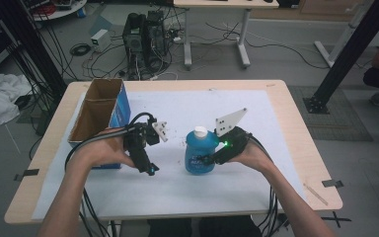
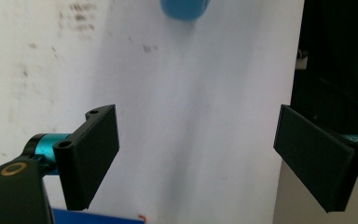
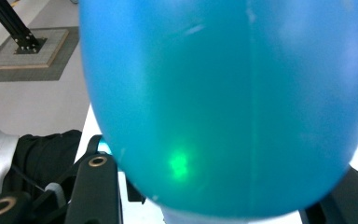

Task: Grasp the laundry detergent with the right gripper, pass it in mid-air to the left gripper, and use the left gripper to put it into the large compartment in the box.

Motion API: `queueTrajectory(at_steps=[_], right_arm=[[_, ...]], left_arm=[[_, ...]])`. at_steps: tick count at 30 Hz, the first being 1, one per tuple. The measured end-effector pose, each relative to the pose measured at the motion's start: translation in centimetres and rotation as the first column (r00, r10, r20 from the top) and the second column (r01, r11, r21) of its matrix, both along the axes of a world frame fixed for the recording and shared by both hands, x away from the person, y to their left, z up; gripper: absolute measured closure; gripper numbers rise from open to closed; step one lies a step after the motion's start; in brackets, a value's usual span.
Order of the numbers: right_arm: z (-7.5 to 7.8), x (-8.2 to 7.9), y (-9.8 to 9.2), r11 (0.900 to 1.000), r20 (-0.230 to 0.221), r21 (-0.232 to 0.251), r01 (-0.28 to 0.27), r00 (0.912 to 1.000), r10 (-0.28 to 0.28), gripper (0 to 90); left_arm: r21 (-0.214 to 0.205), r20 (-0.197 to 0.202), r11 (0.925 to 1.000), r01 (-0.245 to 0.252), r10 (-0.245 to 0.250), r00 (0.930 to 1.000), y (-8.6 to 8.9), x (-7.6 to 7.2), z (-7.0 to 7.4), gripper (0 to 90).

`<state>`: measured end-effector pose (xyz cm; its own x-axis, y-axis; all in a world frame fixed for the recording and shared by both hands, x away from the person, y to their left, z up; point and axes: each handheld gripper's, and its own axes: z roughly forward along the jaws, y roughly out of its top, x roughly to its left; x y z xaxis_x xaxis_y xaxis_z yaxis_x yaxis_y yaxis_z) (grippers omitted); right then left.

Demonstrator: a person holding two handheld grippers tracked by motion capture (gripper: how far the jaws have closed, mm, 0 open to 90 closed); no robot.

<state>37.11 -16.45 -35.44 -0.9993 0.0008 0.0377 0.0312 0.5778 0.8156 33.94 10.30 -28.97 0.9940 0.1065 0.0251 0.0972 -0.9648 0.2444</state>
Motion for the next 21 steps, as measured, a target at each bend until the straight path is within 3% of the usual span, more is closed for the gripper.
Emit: queueTrajectory(at_steps=[2,3,4,5,9,11,13,21], right_arm=[[0.4,0.0,-0.1,1.0000,0.000,-0.003,-0.003,1.0000,0.003,44.9],[1.0,0.1,-0.2,0.9999,0.004,0.011,-0.004,1.0000,0.004,44.9],[1.2,0.3,-0.3,0.9998,0.016,0.011,-0.016,0.9997,0.016,44.9],[1.4,0.3,-0.3,0.9996,0.010,0.028,-0.006,0.9999,0.005,44.9],[2.1,0.3,-0.4,0.9997,0.006,0.022,-0.006,1.0000,0.006,44.8],[2.2,0.5,-0.5,0.9996,0.025,0.016,-0.024,0.9994,0.024,44.8],[2.4,0.5,-0.5,0.9995,0.003,0.030,-0.011,0.9999,0.011,44.8],[2.4,0.6,-0.4,0.9994,0.003,0.033,-0.002,1.0000,0.002,44.8]], left_arm=[[-0.039,0.001,0.9992,0.009,-0.009,1.0000,-0.7,0.5,1.4,14.2],[-0.077,-0.003,0.9969,-0.015,0.015,0.9999,-1.1,0.6,1.9,14.2],[-0.077,-0.003,0.9969,-0.015,0.015,0.9999,-1.1,0.6,1.9,14.2],[-0.080,0.002,0.9968,0.004,-0.004,1.0000,-1.6,1.1,3.0,14.2],[-0.102,0.004,0.9945,0.023,-0.022,0.9997,-2.9,1.9,4.7,14.2],[-0.104,0.007,0.9943,0.025,-0.025,0.9997,-3.3,2.1,5.0,14.2],[-0.116,0.010,0.9927,0.035,-0.034,0.9994,-4.3,2.5,6.0,14.2],[-0.101,0.015,0.9920,0.076,-0.075,0.9971,-6.9,3.1,7.1,14.2]])
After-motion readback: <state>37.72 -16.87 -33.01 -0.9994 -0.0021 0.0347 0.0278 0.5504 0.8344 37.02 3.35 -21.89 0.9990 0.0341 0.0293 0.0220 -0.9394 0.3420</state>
